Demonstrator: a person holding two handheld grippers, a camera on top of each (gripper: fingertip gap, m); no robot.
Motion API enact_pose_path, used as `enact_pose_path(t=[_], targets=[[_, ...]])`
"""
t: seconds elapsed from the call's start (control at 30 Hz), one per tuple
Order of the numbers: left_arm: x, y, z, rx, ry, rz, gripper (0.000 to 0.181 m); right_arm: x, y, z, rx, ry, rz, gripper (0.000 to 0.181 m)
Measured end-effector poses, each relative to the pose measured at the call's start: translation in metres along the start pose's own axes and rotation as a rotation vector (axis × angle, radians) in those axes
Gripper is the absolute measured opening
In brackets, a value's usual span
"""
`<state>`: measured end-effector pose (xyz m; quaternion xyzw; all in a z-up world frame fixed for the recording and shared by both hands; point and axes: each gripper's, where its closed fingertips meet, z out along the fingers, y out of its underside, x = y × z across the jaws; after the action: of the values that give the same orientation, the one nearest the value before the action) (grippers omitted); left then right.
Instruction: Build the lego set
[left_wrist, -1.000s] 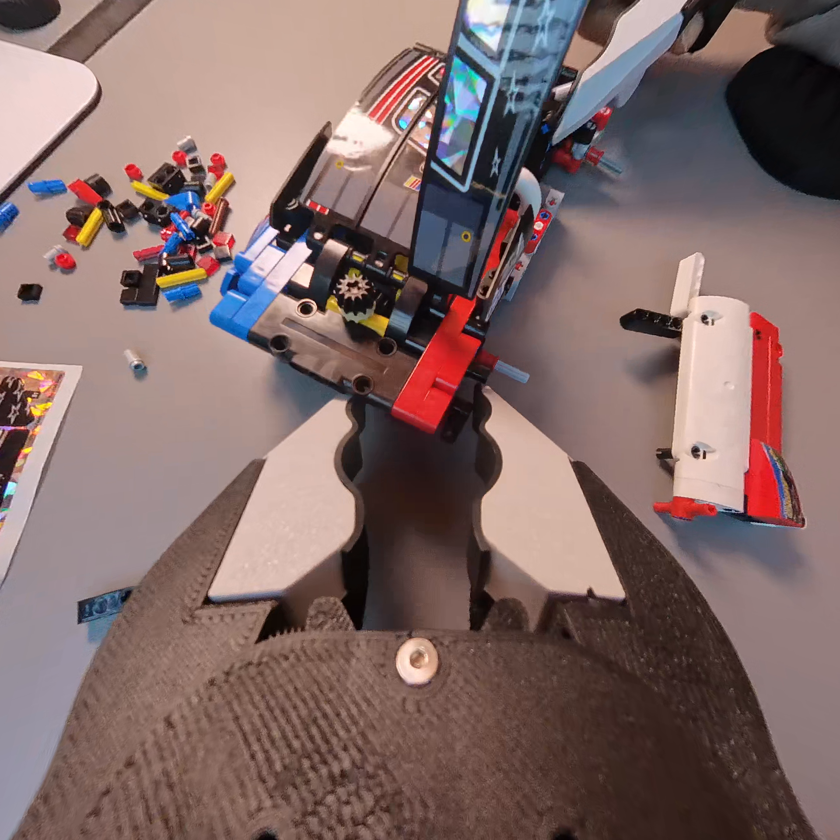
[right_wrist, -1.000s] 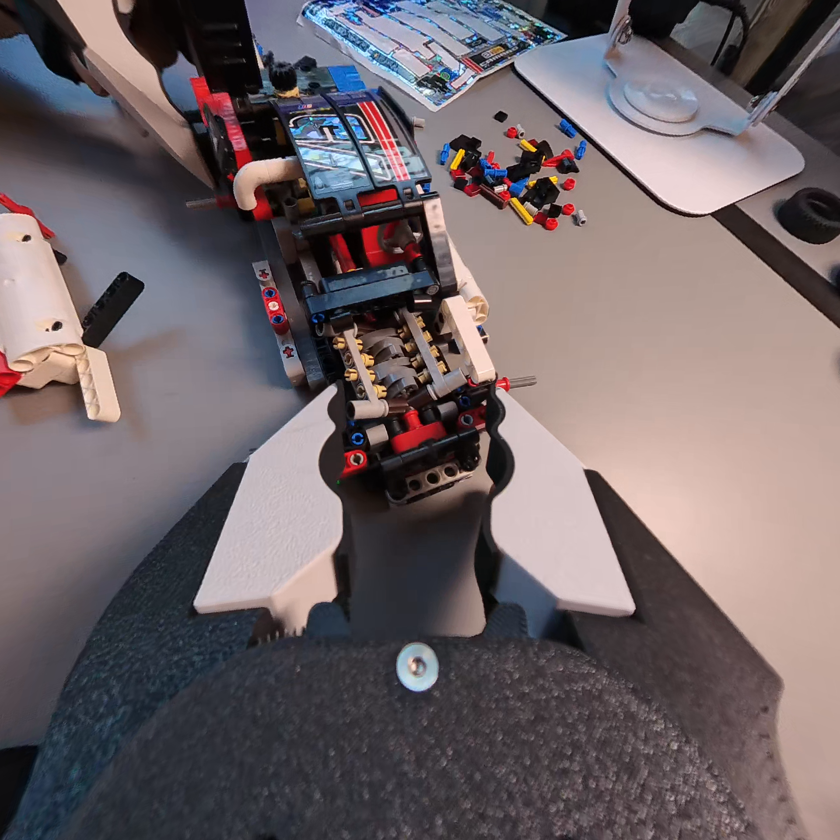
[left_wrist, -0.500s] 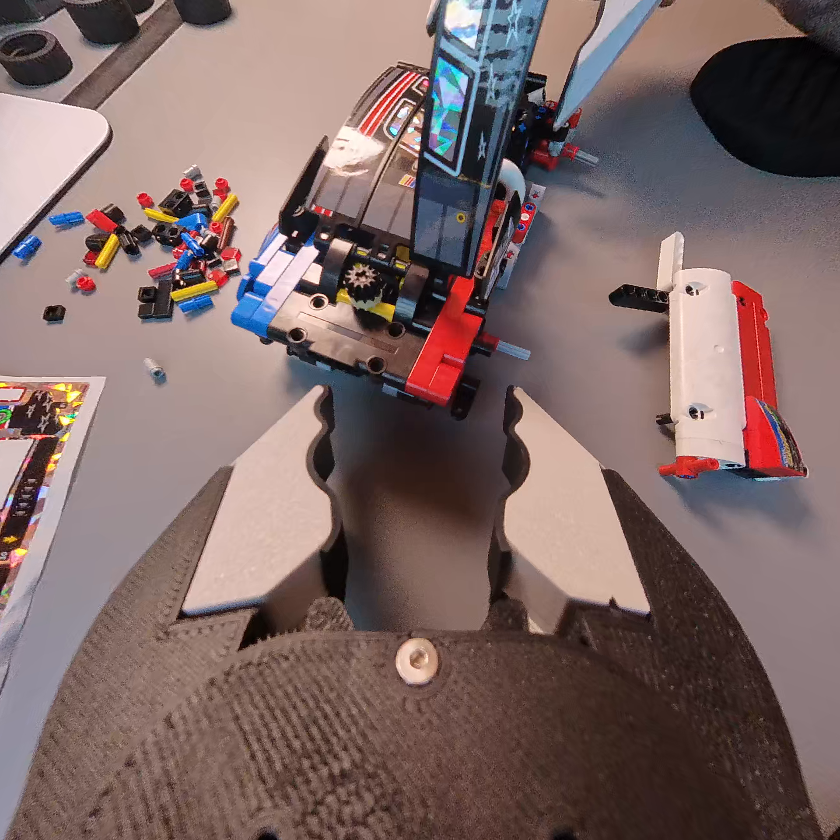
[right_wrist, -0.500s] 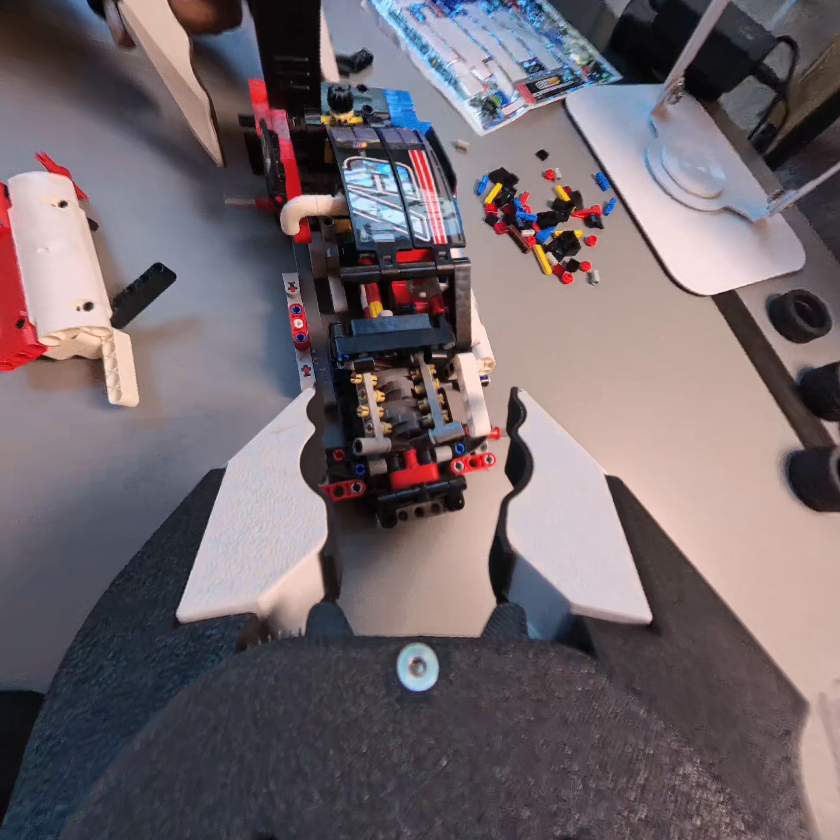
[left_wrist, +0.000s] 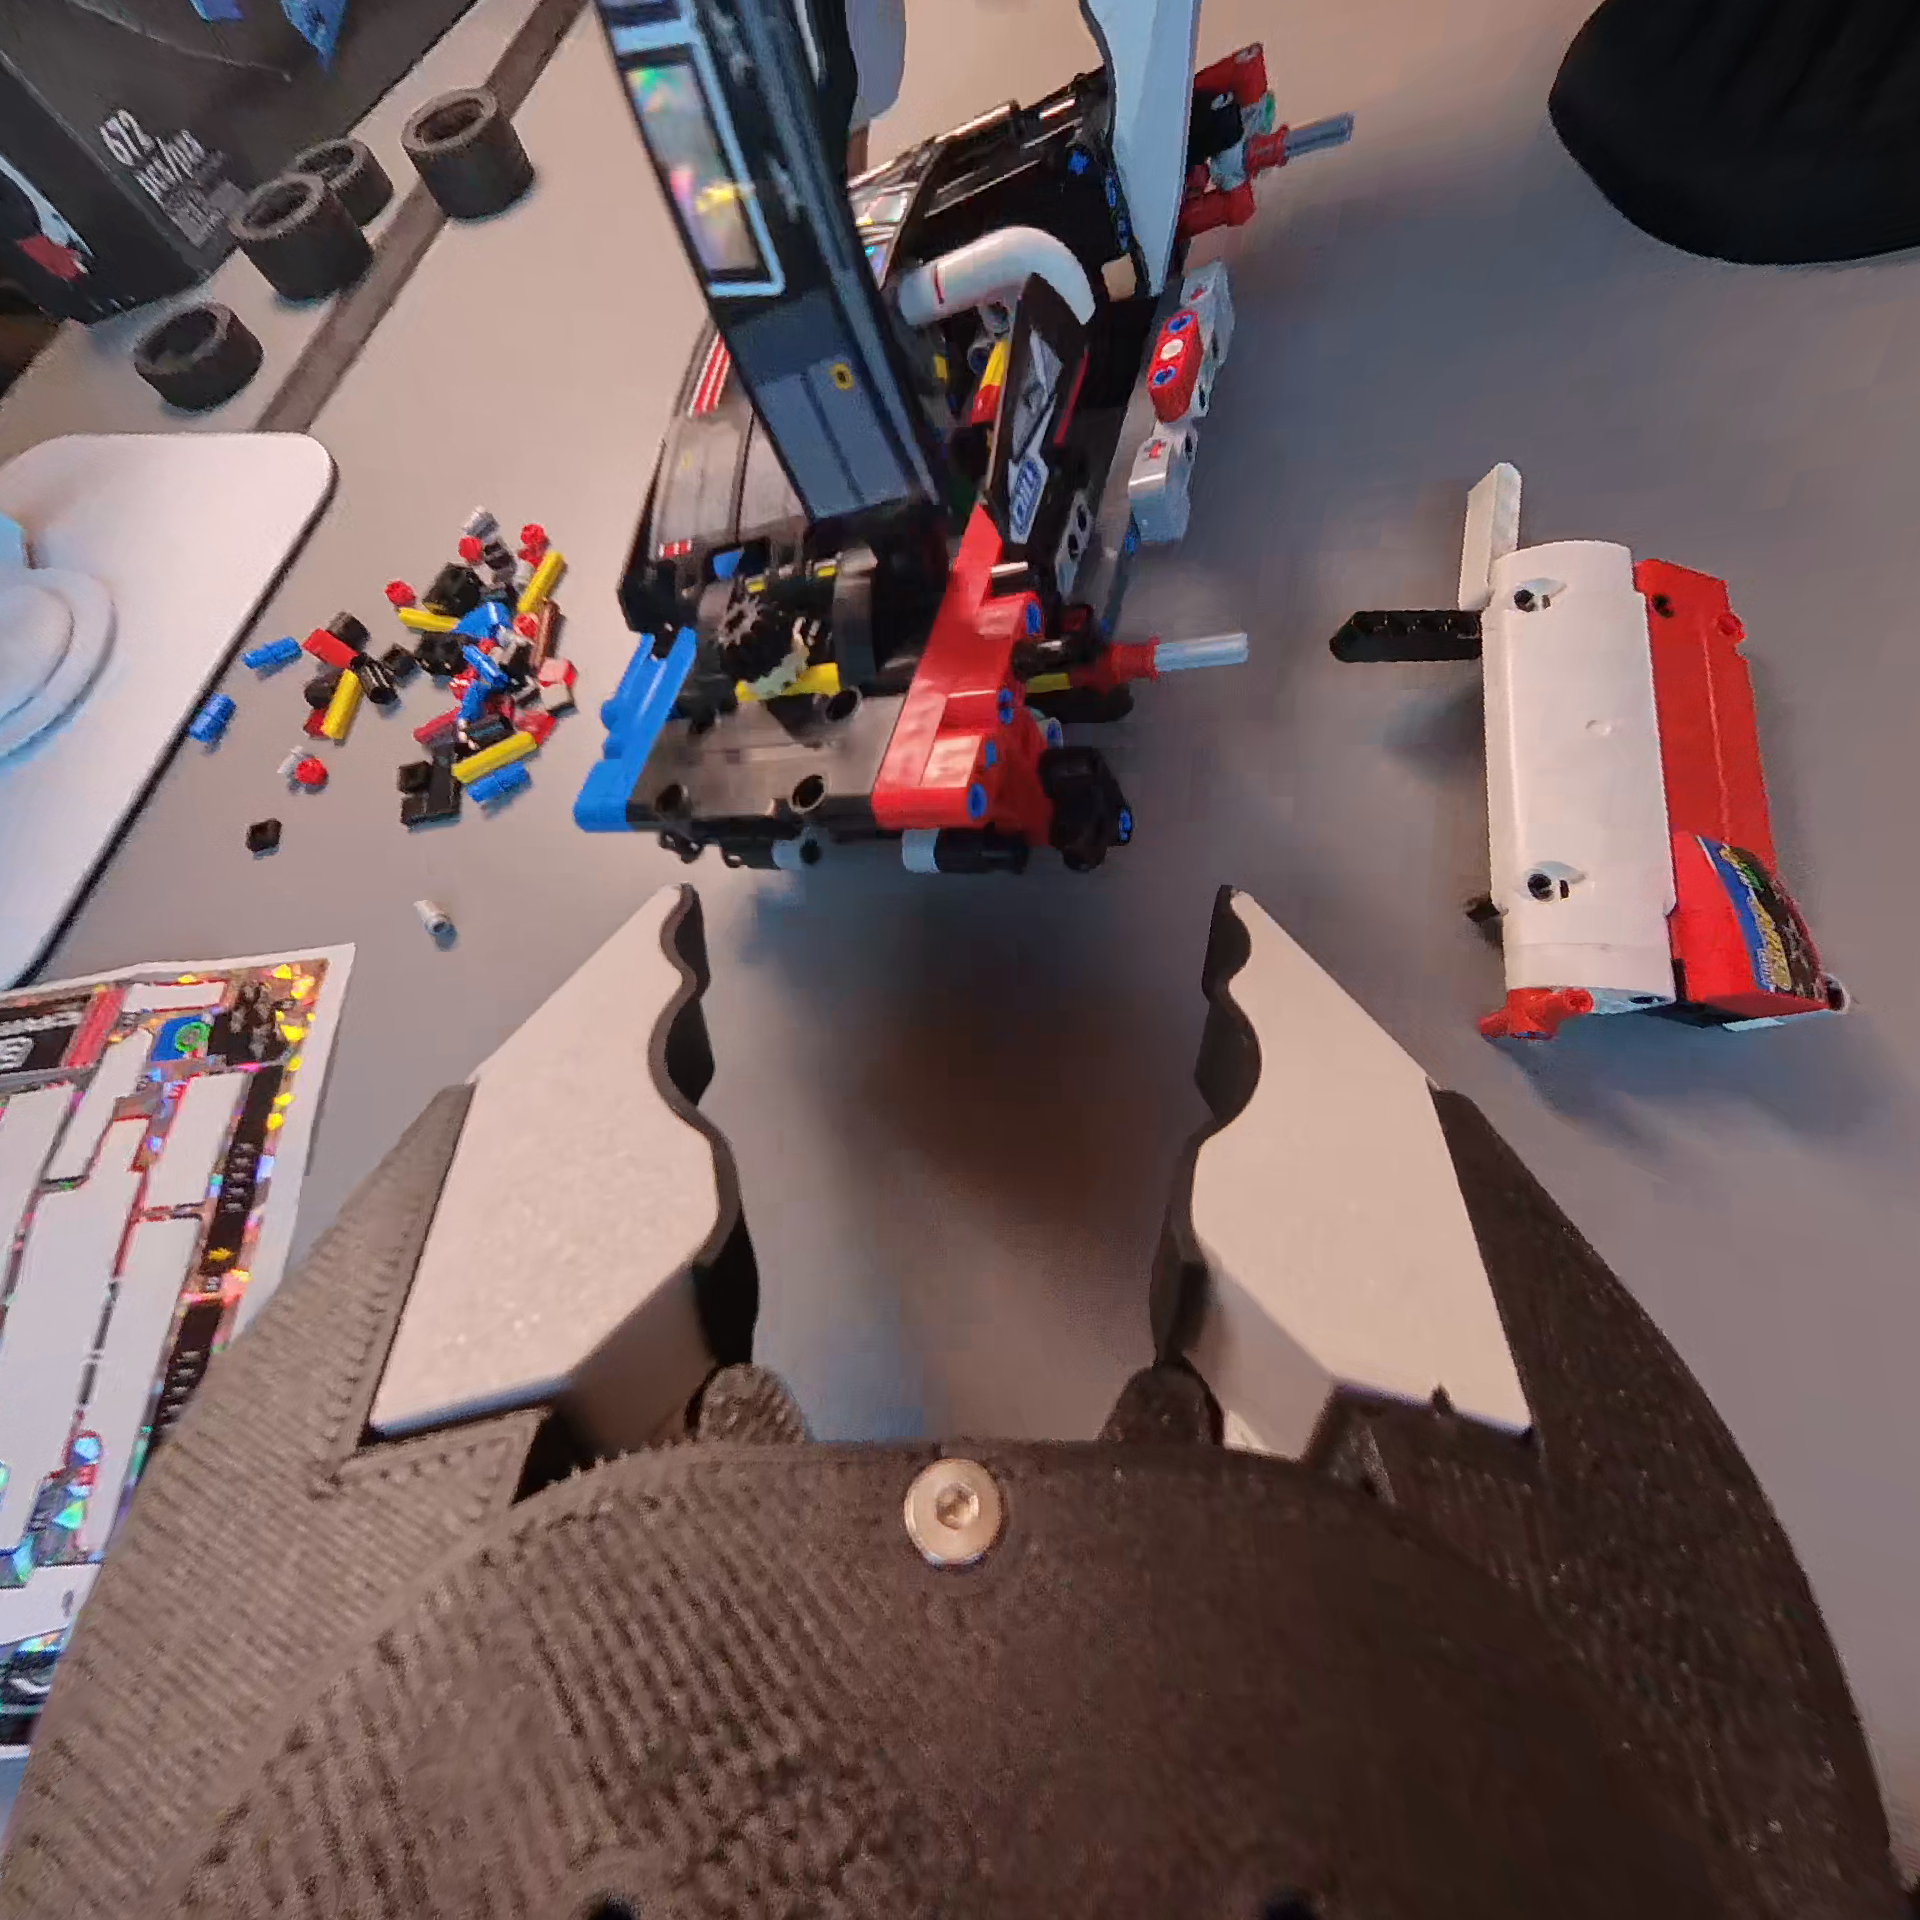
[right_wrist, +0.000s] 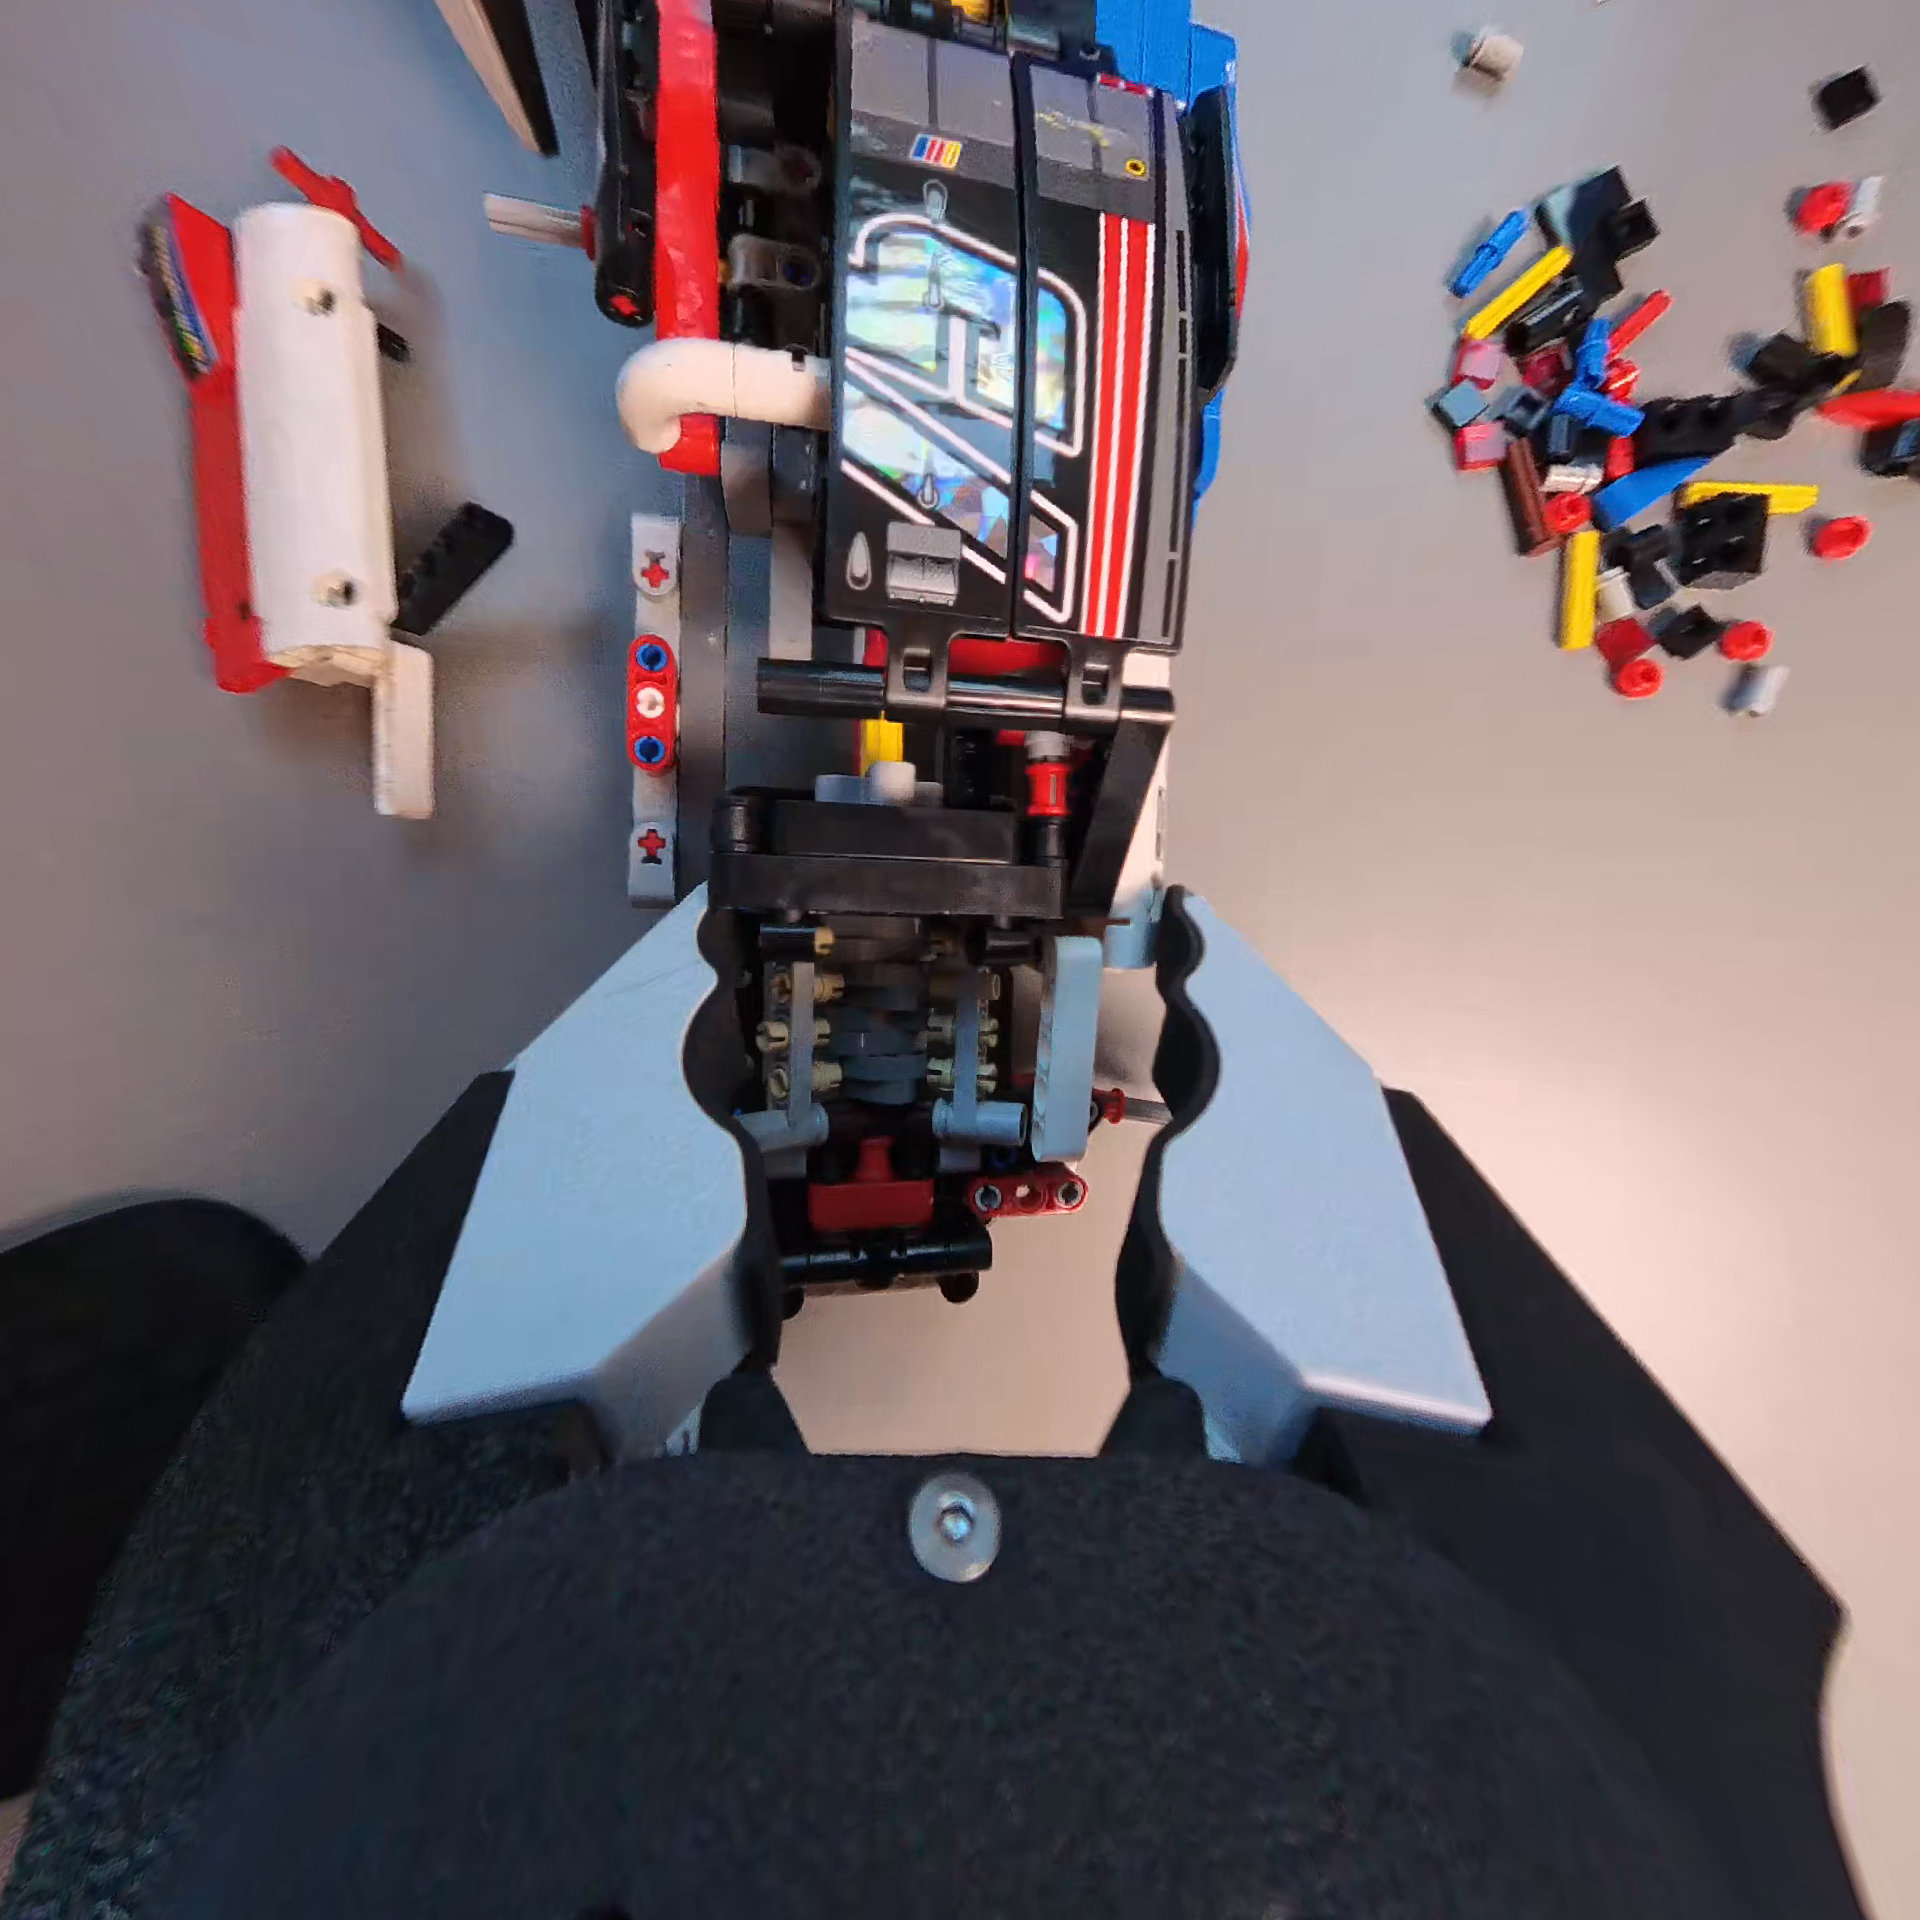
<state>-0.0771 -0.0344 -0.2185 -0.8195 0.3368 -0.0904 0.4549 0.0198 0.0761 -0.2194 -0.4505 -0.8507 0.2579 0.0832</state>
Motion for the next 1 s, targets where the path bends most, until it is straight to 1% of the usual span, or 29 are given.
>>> enact_pose_path(t=[0.07, 0.13, 0.17, 0.23, 0.3, 0.33, 0.4, 0.5, 0.6, 0.63, 0.7, 0.77, 0.8, 0.83, 0.87, 0.93, 1.0], targets=[[-0.003, -0.011, 0.000, 0.024, -0.068, 0.065, 0.099, -0.010, -0.001, -0.005, 0.000, -0.165, 0.077, 0.077], [-0.002, -0.024, 0.001, 0.070, -0.112, 0.115, 0.096, -0.023, -0.003, -0.009, -0.004, -0.325, 0.138, 0.077], [0.001, -0.028, 0.003, 0.090, -0.114, 0.131, 0.090, -0.031, -0.003, -0.011, -0.012, -0.409, 0.168, 0.077], [0.015, -0.029, 0.009, 0.098, -0.061, 0.162, 0.082, -0.044, -0.007, -0.013, -0.011, -0.557, 0.232, 0.077], [0.026, -0.031, 0.009, 0.120, -0.019, 0.171, 0.062, -0.045, -0.007, -0.011, -0.009, -0.607, 0.254, 0.077], [0.027, -0.030, 0.008, 0.125, -0.018, 0.155, 0.062, -0.043, -0.008, -0.011, 0.007, -0.603, 0.260, 0.077], [0.025, -0.029, 0.006, 0.142, -0.010, 0.101, 0.061, -0.036, -0.014, -0.013, 0.057, -0.569, 0.281, 0.075], [0.023, -0.028, 0.003, 0.167, 0.024, 0.032, 0.060, -0.023, -0.024, -0.023, 0.158, -0.466, 0.265, 0.075], [0.022, -0.028, 0.002, 0.183, 0.043, -0.001, 0.060, -0.006, -0.033, -0.043, 0.244, -0.268, 0.207, 0.075], [0.022, -0.028, 0.002, 0.183, 0.047, -0.008, 0.060, -0.004, -0.040, -0.057, 0.300, -0.205, 0.179, 0.074], [0.022, -0.028, 0.001, 0.186, 0.054, -0.024, 0.060, -0.005, -0.062, -0.098, 0.482, -0.081, 0.145, 0.068], [0.021, -0.028, 0.001, 0.194, 0.065, -0.048, 0.060, -0.024, -0.079, -0.137, 0.646, -0.011, 0.129, 0.058], [0.021, -0.028, 0.001, 0.198, 0.070, -0.058, 0.060, -0.036, -0.082, -0.148, 0.689, 0.028, 0.115, 0.052], [0.020, -0.028, 0.001, 0.202, 0.073, -0.064, 0.060, -0.050, -0.082, -0.151, 0.712, 0.070, 0.092, 0.049], [0.020, -0.028, 0.001, 0.206, 0.074, -0.065, 0.060, -0.063, -0.080, -0.148, 0.711, 0.115, 0.061, 0.045], [0.021, -0.028, 0.001, 0.210, 0.073, -0.056, 0.060, -0.079, -0.072, -0.127, 0.653, 0.234, 0.005, 0.037], [0.021, -0.028, 0.001, 0.212, 0.070, -0.045, 0.060, -0.085, -0.071, -0.105, 0.592, 0.350, -0.046, 0.030]])
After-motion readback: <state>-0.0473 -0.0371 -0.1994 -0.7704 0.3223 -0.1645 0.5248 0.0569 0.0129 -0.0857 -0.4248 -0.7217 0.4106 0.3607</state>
